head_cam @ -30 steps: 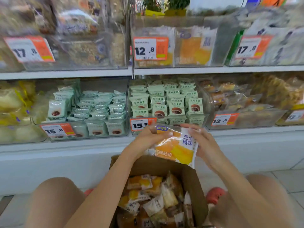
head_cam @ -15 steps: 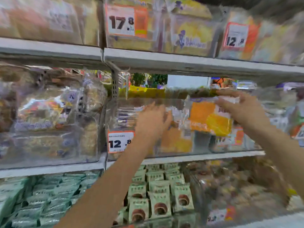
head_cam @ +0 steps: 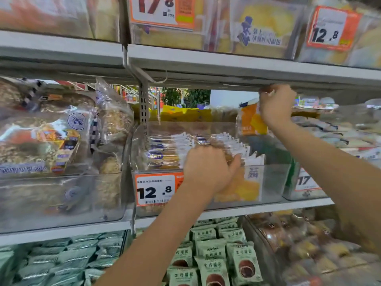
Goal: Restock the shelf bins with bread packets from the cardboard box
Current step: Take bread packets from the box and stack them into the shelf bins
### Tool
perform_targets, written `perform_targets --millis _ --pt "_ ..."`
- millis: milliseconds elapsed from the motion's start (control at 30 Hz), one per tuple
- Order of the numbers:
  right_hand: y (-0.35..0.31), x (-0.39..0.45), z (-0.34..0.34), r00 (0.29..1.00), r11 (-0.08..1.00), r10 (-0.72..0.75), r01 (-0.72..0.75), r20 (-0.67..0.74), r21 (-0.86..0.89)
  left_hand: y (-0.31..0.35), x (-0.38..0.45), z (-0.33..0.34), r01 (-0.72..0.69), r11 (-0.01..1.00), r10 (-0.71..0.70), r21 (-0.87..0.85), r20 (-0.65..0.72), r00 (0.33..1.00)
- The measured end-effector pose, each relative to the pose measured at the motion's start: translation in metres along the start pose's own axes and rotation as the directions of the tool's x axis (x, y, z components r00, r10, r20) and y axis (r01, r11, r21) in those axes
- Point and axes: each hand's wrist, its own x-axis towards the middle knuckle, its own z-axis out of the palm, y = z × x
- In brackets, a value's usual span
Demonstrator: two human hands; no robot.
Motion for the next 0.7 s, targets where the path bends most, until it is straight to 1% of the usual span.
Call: perform_targets --millis 67,133,167,200,233,267,333,367,400,467,600,667,700 --pt "-0.002 -0.003 0.020 0.997 0.996 -0.058 0.061 0.042 -0.067 -0.001 -0.001 0.000 -0.008 1.000 0.008 -0.004 0.010 1.000" --pt "0.005 -0.007 0.040 0.988 0.988 -0.084 0.099 0.127 -0.122 -0.002 -0.002 0.000 -0.028 1.000 0.028 -0.010 0.003 1.000" --pt "0.011 -0.010 0.048 0.980 0.984 -0.071 0.099 0.186 -0.146 -0.003 -0.001 0.001 -0.039 0.999 0.038 -0.016 -0.004 0.999" --pt "0.017 -0.014 0.054 0.965 0.982 -0.027 0.074 0.261 -0.171 -0.003 -0.001 0.002 -0.050 0.999 0.050 -0.022 -0.010 0.999" --pt "0.023 -0.018 0.059 0.940 0.977 0.022 0.052 0.341 -0.206 -0.003 -0.001 0.003 -0.061 0.998 0.060 -0.025 -0.018 0.998" --pt "0.029 -0.021 0.063 0.899 0.970 0.073 0.038 0.433 -0.241 -0.003 -0.001 0.003 -0.070 0.997 0.069 -0.028 -0.028 0.997" --pt "0.036 -0.023 0.066 0.775 0.948 0.156 0.058 0.612 -0.314 -0.002 -0.001 0.004 -0.079 0.997 0.077 -0.025 -0.048 0.996" --pt "0.037 -0.023 0.065 0.735 0.932 0.189 0.076 0.651 -0.355 -0.003 -0.001 0.004 -0.078 0.997 0.076 -0.022 -0.055 0.996" --pt "0.037 -0.022 0.064 0.718 0.924 0.210 0.076 0.664 -0.374 -0.002 -0.001 0.004 -0.074 0.997 0.073 -0.022 -0.063 0.995" --pt "0.036 -0.020 0.063 0.706 0.929 0.243 0.029 0.665 -0.370 -0.002 -0.001 0.004 -0.068 0.997 0.066 -0.026 -0.080 0.995" --pt "0.023 -0.020 0.065 0.640 0.881 0.353 0.018 0.682 -0.473 -0.002 -0.002 0.003 -0.077 0.996 0.072 -0.043 -0.101 0.992" --pt "0.022 -0.015 0.064 0.607 0.894 0.374 -0.037 0.701 -0.446 -0.001 -0.001 0.004 -0.075 0.996 0.070 -0.043 -0.102 0.992" --pt "0.023 -0.013 0.062 0.587 0.907 0.384 -0.095 0.713 -0.411 -0.001 0.000 0.005 -0.076 0.996 0.072 -0.041 -0.097 0.993"
